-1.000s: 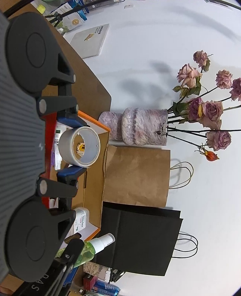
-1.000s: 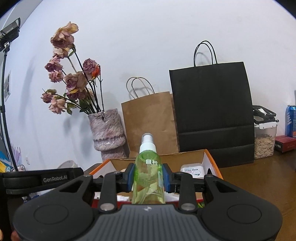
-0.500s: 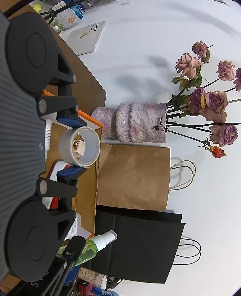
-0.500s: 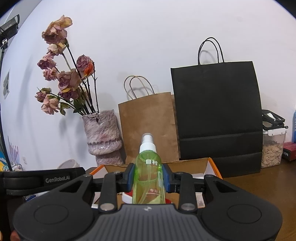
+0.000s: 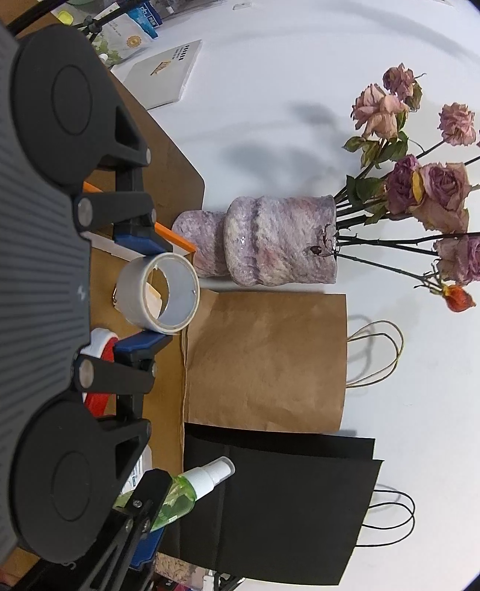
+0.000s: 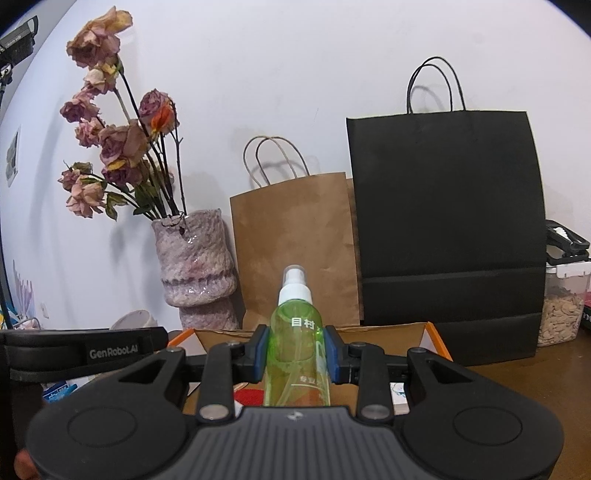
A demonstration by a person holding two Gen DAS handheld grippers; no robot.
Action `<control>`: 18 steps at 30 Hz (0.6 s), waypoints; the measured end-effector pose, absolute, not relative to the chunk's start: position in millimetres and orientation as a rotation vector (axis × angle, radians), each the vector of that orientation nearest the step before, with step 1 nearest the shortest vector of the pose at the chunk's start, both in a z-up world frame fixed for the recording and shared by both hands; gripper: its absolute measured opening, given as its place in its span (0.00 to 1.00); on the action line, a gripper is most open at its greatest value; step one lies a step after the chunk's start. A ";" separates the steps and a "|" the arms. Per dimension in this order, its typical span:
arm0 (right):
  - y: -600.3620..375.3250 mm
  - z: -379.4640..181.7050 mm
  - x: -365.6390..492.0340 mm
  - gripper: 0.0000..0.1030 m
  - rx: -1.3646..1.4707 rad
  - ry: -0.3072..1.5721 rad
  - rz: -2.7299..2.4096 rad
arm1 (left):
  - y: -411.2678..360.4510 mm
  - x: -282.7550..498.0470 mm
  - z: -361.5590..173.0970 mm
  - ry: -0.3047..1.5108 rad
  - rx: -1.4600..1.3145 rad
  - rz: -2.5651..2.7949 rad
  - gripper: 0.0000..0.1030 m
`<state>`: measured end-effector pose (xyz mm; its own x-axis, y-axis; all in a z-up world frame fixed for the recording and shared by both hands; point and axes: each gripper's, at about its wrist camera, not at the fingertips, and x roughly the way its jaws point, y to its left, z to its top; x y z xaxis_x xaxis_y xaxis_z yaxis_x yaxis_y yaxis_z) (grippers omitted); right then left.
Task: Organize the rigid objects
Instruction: 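Open the right tool over the box while the left tool releases the tape roll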
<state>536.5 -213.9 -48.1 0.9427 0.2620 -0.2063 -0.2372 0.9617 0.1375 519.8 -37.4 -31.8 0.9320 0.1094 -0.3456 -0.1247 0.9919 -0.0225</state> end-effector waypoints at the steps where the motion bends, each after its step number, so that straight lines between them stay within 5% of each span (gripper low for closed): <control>1: -213.3 -48.7 539.5 0.29 0.108 0.227 0.255 | -37.6 522.1 -32.6 0.353 -0.041 0.121 0.43; 15: -215.9 -60.9 566.6 0.30 0.082 0.289 0.244 | -36.2 544.0 -46.9 0.388 0.013 0.122 0.44; 17: -217.5 -64.0 569.7 0.31 0.093 0.316 0.237 | -35.7 544.3 -48.5 0.390 0.012 0.128 0.59; 18: -218.1 -65.3 570.2 0.42 0.093 0.320 0.229 | -35.5 544.4 -48.6 0.386 0.013 0.137 0.67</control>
<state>570.2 -218.1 -65.3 0.9238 0.2371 -0.3005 -0.2076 0.9699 0.1269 544.4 -35.5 -48.6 0.9172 0.1353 -0.3748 -0.1304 0.9907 0.0386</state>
